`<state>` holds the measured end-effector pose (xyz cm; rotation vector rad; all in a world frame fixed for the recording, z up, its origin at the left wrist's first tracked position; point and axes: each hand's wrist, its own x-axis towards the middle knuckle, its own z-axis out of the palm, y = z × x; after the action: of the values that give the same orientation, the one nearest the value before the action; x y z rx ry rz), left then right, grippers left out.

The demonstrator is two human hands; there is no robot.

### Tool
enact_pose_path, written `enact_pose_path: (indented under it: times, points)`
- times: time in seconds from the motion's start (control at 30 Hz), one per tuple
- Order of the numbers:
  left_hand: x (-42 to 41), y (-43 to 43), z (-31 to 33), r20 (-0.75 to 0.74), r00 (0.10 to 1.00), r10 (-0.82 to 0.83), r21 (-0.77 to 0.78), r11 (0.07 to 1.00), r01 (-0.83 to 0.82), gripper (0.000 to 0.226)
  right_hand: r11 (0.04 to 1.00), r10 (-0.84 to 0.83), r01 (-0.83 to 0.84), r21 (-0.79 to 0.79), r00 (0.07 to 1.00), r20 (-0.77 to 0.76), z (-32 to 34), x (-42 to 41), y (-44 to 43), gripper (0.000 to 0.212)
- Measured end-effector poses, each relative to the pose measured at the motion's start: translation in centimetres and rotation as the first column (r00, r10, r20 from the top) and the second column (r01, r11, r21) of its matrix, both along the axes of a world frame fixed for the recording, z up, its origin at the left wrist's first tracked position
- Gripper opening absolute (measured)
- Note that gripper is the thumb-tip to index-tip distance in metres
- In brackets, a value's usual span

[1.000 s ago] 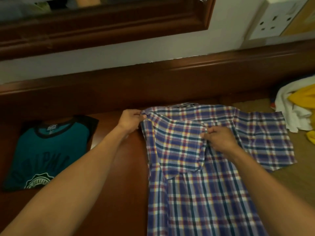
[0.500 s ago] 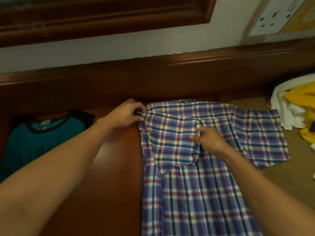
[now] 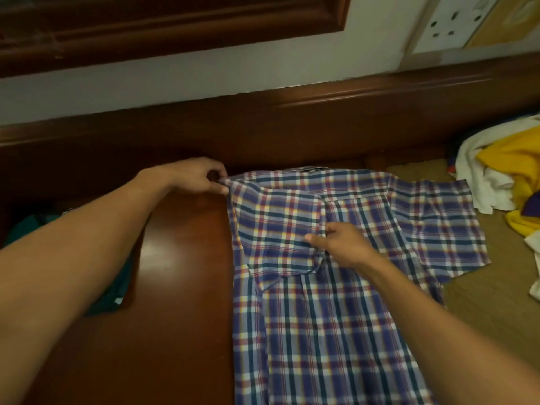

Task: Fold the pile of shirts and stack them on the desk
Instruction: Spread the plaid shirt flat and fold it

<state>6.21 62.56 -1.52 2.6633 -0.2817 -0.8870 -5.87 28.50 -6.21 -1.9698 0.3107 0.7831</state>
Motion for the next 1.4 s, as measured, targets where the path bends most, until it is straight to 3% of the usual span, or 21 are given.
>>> enact_pose_path:
  times: [0.1, 0.2, 0.3, 0.43, 0.57, 0.63, 0.73, 0.8, 0.83, 0.87, 0.93, 1.0, 1.07, 1.13, 1.27, 1.4]
  points:
    - [-0.5, -0.3, -0.5, -0.069, 0.998, -0.002, 0.014, 1.0, 0.003, 0.013, 1.0, 0.017, -0.017, -0.002, 1.0, -0.004, -1.0, -0.4, 0.6, 0.029]
    - [-0.5, 0.2, -0.7, 0.047, 0.998, 0.049, 0.01, 0.999, -0.05, 0.01, 0.999, -0.053, 0.053, 0.004, 0.999, -0.006, -1.1, -0.3, 1.0, 0.024]
    - [-0.5, 0.8, -0.7, 0.069, 0.996, 0.055, 0.039, 0.998, -0.058, 0.012, 0.996, -0.08, 0.08, -0.04, 0.997, -0.007, -0.7, -0.4, 1.3, 0.021]
    - [-0.9, 1.0, -1.2, 0.188, 0.981, 0.049, 0.095, 0.993, -0.068, 0.011, 0.98, -0.015, 0.021, -0.196, 0.999, 0.03, -0.6, -0.8, 1.8, 0.041]
    - [-2.4, 0.3, -2.8, 0.228, 0.972, 0.054, 0.035, 0.997, -0.063, 0.04, 0.953, -0.076, 0.114, -0.279, 0.987, 0.142, -0.5, -2.0, 2.1, 0.037]
    - [-3.3, 0.1, -3.8, 0.232, 0.972, 0.044, 0.055, 0.997, -0.058, 0.045, 0.954, -0.083, 0.126, -0.272, 0.983, 0.162, -0.3, -3.0, 2.3, 0.023]
    - [-4.9, 0.1, -4.6, 0.45, 0.859, 0.245, -0.028, 0.965, -0.261, 0.026, 0.957, -0.17, 0.204, -0.206, 0.97, 0.173, 0.4, -4.8, 2.4, 0.035]
    - [-6.9, -0.7, -4.3, 0.555, 0.736, 0.388, -0.183, 0.92, -0.347, 0.025, 0.937, -0.243, 0.289, -0.196, 0.943, 0.229, 1.3, -6.5, 2.3, 0.028]
    - [-8.4, -1.3, -4.2, 0.582, 0.719, 0.381, -0.232, 0.925, -0.301, 0.024, 0.929, -0.248, 0.301, -0.214, 0.938, 0.242, 1.7, -7.7, 2.3, 0.019]
    - [-9.9, -1.9, -4.1, 0.603, 0.737, 0.305, -0.242, 0.95, -0.196, 0.023, 0.931, -0.229, 0.283, -0.232, 0.945, 0.234, 1.8, -8.9, 2.3, 0.011]
    - [-13.8, -3.1, -4.0, 0.584, 0.812, -0.003, -0.197, 0.97, 0.145, 0.019, 0.96, -0.131, 0.165, -0.225, 0.979, 0.159, 2.1, -12.5, 3.0, 0.014]
    - [-18.0, -4.1, -3.8, 0.48, 0.811, -0.333, -0.128, 0.889, 0.44, 0.02, 0.982, 0.008, 0.001, -0.187, 0.999, 0.049, 2.1, -16.8, 4.5, 0.019]
    - [-21.4, -4.6, -4.0, 0.373, 0.759, -0.533, -0.046, 0.807, 0.589, 0.029, 0.977, 0.145, -0.152, -0.15, 0.988, -0.054, 1.6, -21.3, 6.4, 0.011]
    - [-23.8, -4.8, -4.2, 0.295, 0.742, -0.602, 0.008, 0.778, 0.628, 0.039, 0.966, 0.208, -0.221, -0.134, 0.973, -0.102, 1.0, -25.4, 8.3, 0.009]
    - [-26.7, -5.8, -4.0, 0.196, 0.712, -0.674, 0.208, 0.738, 0.642, 0.052, 0.971, 0.177, -0.182, -0.158, 0.983, -0.043, 0.1, -29.7, 10.0, 0.021]
    - [-27.6, -7.3, -3.6, 0.196, 0.739, -0.645, 0.296, 0.757, 0.583, 0.027, 0.951, 0.204, -0.187, -0.246, 0.978, 0.047, -0.7, -31.0, 10.1, 0.013]
